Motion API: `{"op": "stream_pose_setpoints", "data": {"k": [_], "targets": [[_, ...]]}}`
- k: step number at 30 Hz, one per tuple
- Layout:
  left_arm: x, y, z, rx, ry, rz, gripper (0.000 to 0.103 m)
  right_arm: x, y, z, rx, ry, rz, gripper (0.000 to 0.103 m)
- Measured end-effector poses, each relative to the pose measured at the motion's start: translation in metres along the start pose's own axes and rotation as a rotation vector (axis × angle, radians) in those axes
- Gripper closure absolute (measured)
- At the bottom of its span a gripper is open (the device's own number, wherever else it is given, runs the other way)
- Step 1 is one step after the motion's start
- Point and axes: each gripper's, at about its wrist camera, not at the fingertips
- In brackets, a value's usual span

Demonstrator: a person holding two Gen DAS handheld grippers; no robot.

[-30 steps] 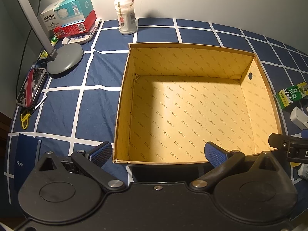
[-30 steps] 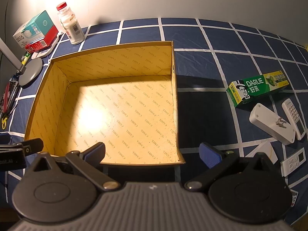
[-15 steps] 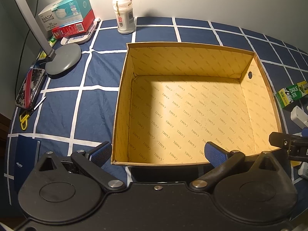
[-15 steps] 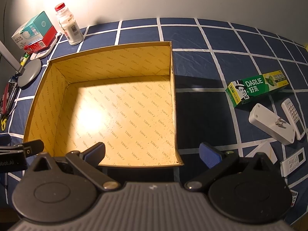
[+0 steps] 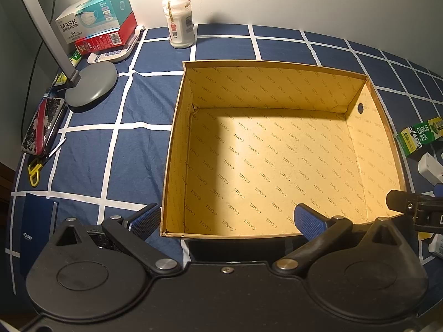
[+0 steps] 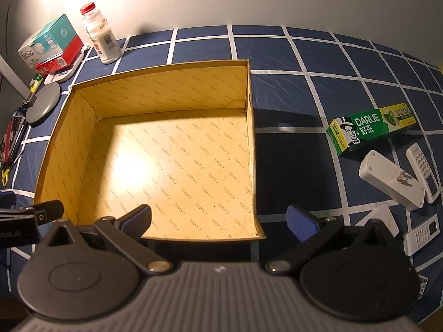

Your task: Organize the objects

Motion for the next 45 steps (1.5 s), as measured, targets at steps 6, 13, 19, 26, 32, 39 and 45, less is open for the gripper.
{"op": "stream_pose_setpoints", "data": {"k": [6, 13, 19, 26, 32, 39, 45], "targets": [[0.0, -0.001, 0.0, 0.0, -0.002, -0.003, 0.0, 0.0, -0.001, 0.0, 0.0, -0.001, -0.005, 0.0], [0.0, -0.004, 0.0, -0.001, -0.003, -0.002, 0.0, -0.001, -0.002, 0.0, 0.001, -0.002, -0.005, 0.0], [0.0, -0.005, -0.001, 0.001, -0.004, -0.004, 0.0, -0.001, -0.002, 0.0, 0.001, -0.002, -0.005, 0.0], [0.0, -0.005, -0.001, 0.002, -0.003, -0.005, 0.0, 0.0, -0.003, -0.001, 0.001, -0.003, -0.004, 0.0], [0.0, -0.005, -0.001, 0.005, -0.003, -0.004, 0.0, 0.0, -0.005, -0.002, 0.001, -0.001, -0.005, 0.0], [0.0, -0.006, -0.003, 0.002, 0.004, 0.002, 0.0, 0.0, -0.005, -0.005, 0.001, 0.01, 0.002, 0.0], [-0.001, -0.003, -0.005, -0.002, 0.018, 0.024, 0.0, -0.004, -0.003, -0.012, -0.009, 0.029, 0.019, 0.0]]}}
Point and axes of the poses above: each gripper's, at about its wrist camera, not at the fingertips, and z roughly the way its jaws point, y to its right, x to its top, and after that the axes turned 15 degrees about x, right-handed
